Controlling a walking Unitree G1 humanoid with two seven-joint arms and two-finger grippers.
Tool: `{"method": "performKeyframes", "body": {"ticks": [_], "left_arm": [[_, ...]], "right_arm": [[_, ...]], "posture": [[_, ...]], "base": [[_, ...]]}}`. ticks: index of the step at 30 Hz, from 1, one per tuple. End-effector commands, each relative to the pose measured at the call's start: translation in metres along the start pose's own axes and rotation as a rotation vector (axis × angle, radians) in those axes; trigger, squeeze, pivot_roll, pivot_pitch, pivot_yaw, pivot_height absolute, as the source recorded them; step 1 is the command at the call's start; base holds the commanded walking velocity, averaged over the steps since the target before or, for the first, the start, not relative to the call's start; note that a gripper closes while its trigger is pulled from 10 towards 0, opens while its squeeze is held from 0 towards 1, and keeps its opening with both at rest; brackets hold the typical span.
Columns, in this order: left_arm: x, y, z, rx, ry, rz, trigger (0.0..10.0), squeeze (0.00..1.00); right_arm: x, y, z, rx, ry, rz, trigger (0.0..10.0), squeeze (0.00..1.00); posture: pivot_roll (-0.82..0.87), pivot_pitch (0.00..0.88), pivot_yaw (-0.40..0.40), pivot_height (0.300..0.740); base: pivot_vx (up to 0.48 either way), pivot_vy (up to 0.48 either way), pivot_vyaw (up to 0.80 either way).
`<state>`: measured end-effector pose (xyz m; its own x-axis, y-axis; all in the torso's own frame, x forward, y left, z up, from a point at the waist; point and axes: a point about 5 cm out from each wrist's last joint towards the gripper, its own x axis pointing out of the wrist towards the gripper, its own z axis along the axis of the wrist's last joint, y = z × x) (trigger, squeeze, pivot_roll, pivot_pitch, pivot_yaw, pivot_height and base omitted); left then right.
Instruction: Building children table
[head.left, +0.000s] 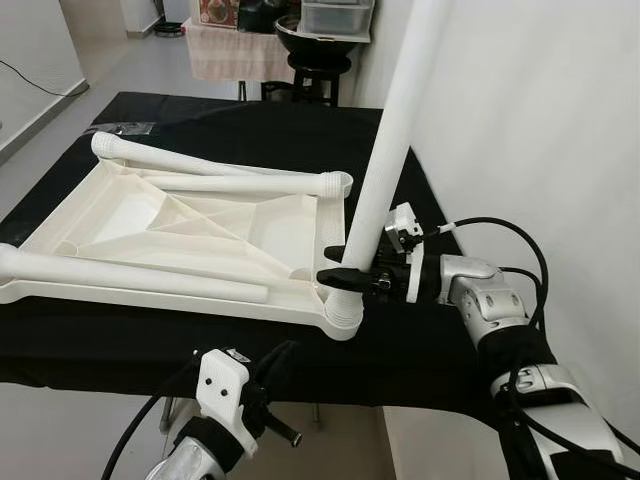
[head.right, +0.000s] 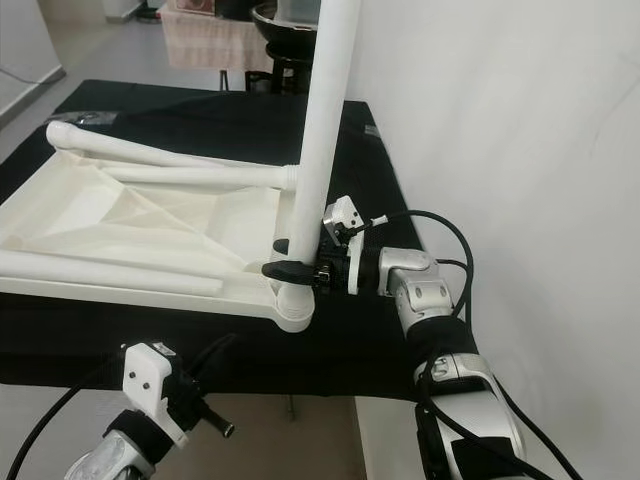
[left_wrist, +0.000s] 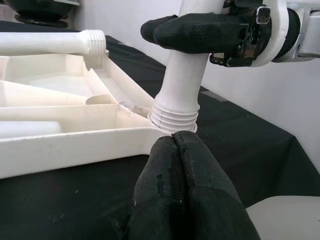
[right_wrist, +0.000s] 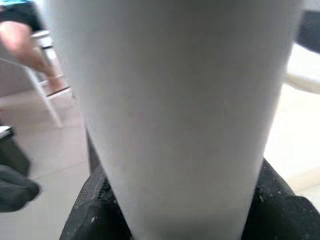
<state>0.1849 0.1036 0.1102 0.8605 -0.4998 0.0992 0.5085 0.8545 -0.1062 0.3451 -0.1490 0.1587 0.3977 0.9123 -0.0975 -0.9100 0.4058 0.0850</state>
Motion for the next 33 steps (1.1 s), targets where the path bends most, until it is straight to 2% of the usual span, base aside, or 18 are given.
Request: {"method": "performKeyframes", "body": {"ticks": [1,2,11,12,13,14,16,24,33], "left_arm": [[-0.001,-0.003,-0.001,-0.001,0.01,-0.011,10.0,0.0],[-0.002,-0.003,0.0,-0.001,0.01,-0.011,10.0,0.0],[-0.002,-0.003,0.0,-0.001,0.01,-0.011,10.0,0.0],[-0.003,-0.002,0.0,0.0,0.011,-0.01,10.0,0.0],[-0.004,-0.001,0.0,0.0,0.017,-0.014,10.0,0.0],[-0.004,0.0,-0.001,0.0,0.02,-0.015,10.0,0.0],[-0.004,0.001,-0.001,0.002,0.021,-0.011,10.0,0.0],[-0.002,0.002,-0.002,0.004,0.019,-0.004,10.0,0.0],[-0.001,0.0,-0.002,0.004,0.013,-0.003,10.0,0.0]], "right_arm": [[-0.004,0.002,-0.021,0.077,0.03,-0.096,0.0,0.0],[0.0,0.008,-0.036,0.075,0.086,-0.246,0.0,0.0],[0.0,0.008,-0.036,0.075,0.086,-0.246,0.0,0.0],[0.001,0.014,-0.048,0.062,0.14,-0.403,0.0,0.0],[0.01,0.025,-0.051,0.051,0.161,-0.586,0.0,0.0],[0.013,0.029,-0.049,0.041,0.165,-0.72,0.0,0.0],[0.017,0.032,-0.043,0.04,0.158,-0.814,0.0,0.0],[0.014,0.023,-0.036,0.043,0.126,-0.861,0.0,0.0],[0.011,0.031,-0.025,0.037,0.133,-0.957,0.0,0.0]], "posture": [[0.1,0.0,-0.114,0.74],[0.11,0.0,-0.112,0.74],[0.11,0.0,-0.112,0.74],[0.1,0.0,-0.107,0.74],[0.09,0.0,-0.078,0.74],[0.09,0.0,-0.081,0.74],[0.09,0.0,-0.081,0.74],[0.09,0.0,-0.086,0.74],[0.08,0.0,-0.099,0.74]], "base": [[0.0,0.0,0.0],[0.0,0.0,0.0],[0.0,0.0,0.0],[0.0,0.0,0.0],[0.0,0.0,0.0],[0.0,0.0,0.0],[0.0,0.0,0.0],[0.0,0.0,0.0],[0.0,0.0,0.0]]}}
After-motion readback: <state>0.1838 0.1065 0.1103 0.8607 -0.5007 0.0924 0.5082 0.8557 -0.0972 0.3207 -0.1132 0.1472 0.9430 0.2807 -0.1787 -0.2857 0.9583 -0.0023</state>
